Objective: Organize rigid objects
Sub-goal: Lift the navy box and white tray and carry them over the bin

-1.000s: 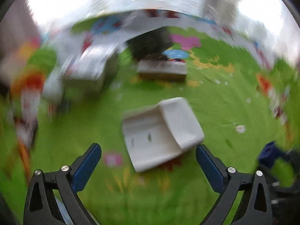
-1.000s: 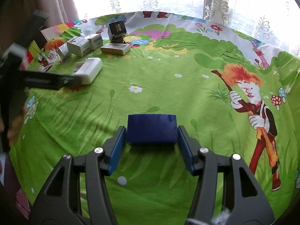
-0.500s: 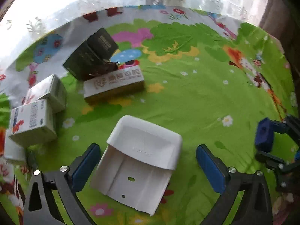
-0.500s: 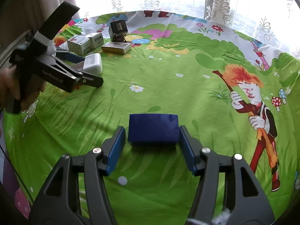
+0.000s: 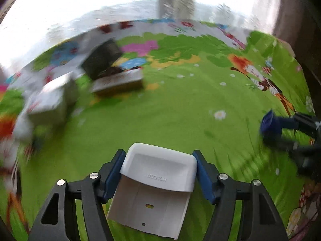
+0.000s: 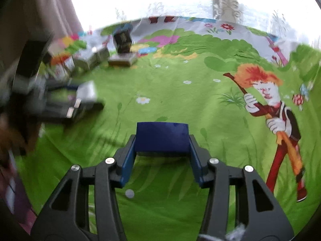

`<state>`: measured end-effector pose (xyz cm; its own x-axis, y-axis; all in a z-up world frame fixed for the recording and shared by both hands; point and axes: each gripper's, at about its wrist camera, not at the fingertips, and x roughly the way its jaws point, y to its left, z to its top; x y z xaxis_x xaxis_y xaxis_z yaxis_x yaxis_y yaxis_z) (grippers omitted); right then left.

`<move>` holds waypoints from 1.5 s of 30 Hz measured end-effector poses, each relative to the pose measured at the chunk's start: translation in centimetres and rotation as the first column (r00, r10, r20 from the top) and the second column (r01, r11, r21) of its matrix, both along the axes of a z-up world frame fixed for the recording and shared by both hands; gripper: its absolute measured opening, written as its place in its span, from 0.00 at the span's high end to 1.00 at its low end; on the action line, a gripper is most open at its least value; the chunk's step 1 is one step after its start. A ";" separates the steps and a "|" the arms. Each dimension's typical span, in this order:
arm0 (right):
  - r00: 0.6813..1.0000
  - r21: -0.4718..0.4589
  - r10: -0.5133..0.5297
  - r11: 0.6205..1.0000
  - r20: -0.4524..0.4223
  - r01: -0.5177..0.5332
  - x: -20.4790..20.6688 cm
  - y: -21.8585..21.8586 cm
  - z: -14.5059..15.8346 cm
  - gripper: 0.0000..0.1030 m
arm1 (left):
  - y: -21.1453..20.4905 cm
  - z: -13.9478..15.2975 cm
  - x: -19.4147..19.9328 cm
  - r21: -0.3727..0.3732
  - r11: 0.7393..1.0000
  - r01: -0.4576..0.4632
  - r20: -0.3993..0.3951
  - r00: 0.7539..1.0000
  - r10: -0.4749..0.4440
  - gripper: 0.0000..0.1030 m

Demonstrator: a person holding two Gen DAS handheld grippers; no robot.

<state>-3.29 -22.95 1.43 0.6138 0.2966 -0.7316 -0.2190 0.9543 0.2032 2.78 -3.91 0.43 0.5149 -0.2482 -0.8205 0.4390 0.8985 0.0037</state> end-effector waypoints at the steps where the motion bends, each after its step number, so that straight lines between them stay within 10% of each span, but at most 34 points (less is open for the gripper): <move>1: 1.000 0.049 -0.015 0.999 0.018 0.014 -0.3 -0.8 0.2 0.48 | 0.8 0.3 -1.7 -0.044 0.998 -0.039 0.018 0.999 0.040 0.34; 7: 0.990 0.101 -0.132 0.987 0.055 0.126 -1.1 -2.7 0.6 0.48 | 3.6 0.6 -7.3 -0.126 0.962 -0.242 0.026 0.969 0.247 0.34; 15: 0.978 0.049 -0.192 0.981 0.080 0.188 -1.4 -2.9 1.1 0.48 | 2.8 1.6 -9.5 -0.126 0.953 -0.274 0.028 0.960 0.279 0.34; 20: 0.951 0.076 -0.244 0.969 0.191 0.233 -6.0 -2.0 3.2 0.48 | 0.6 5.9 -12.3 -0.142 0.962 -0.234 0.178 0.950 0.258 0.35; 26: 0.843 0.088 -0.308 0.950 0.442 0.301 -12.0 -2.1 9.0 0.48 | -1.1 12.0 -17.0 -0.200 0.960 -0.194 0.416 0.871 0.263 0.36; 34: 0.563 0.111 -0.334 0.913 0.756 0.393 -19.9 -2.1 16.1 0.48 | -1.7 16.6 -22.3 -0.271 0.951 -0.152 0.632 0.717 0.295 0.38; 45: 0.556 0.058 -0.219 0.954 0.802 0.293 -22.2 1.3 18.0 0.48 | 0.2 17.9 -25.6 -0.281 0.944 -0.172 0.659 0.680 0.320 0.38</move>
<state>-25.47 -21.68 19.39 0.9972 0.0003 0.0742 -0.0003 1.0000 0.0005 -22.78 -3.73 18.37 0.9776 -0.1329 -0.1633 0.1411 0.9892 0.0397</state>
